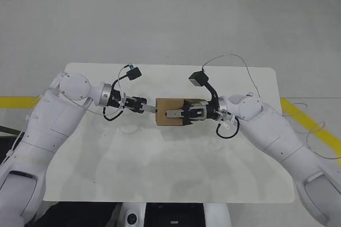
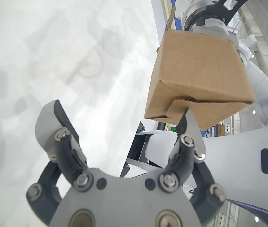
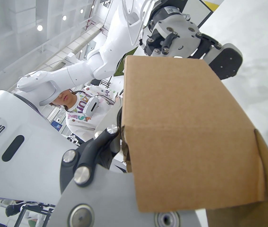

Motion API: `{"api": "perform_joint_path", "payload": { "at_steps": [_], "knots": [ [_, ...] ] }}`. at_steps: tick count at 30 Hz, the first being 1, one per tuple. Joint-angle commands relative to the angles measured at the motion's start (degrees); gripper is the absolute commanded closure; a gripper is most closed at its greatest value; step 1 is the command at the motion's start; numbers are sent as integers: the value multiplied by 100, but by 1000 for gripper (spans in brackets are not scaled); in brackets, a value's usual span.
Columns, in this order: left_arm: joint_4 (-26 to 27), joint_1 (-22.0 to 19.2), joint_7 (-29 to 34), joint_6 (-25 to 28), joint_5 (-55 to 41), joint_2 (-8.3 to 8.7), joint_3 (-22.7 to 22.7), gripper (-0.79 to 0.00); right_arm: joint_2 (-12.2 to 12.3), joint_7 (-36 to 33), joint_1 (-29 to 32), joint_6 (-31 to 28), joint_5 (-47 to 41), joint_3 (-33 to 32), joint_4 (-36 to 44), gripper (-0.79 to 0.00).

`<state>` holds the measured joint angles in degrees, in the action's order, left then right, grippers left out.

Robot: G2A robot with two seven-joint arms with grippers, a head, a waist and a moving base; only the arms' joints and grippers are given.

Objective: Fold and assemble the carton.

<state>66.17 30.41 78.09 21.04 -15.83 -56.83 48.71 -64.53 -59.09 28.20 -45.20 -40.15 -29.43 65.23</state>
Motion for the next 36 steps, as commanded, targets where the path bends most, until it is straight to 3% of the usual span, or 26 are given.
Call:
{"api": "perform_joint_path", "payload": {
  "at_steps": [1,25,36],
  "knots": [
    [-25,0,2,18,-50,-17,-20,-785,-6,-1,-2,1,-24,12,6,0],
    [-306,-97,111,278,-487,-245,-258,-785,-87,15,6,-15,-216,111,-108,0],
    [-430,-33,113,379,-267,-105,131,-785,-111,-245,-53,246,-178,61,-691,0]
  ]
}}
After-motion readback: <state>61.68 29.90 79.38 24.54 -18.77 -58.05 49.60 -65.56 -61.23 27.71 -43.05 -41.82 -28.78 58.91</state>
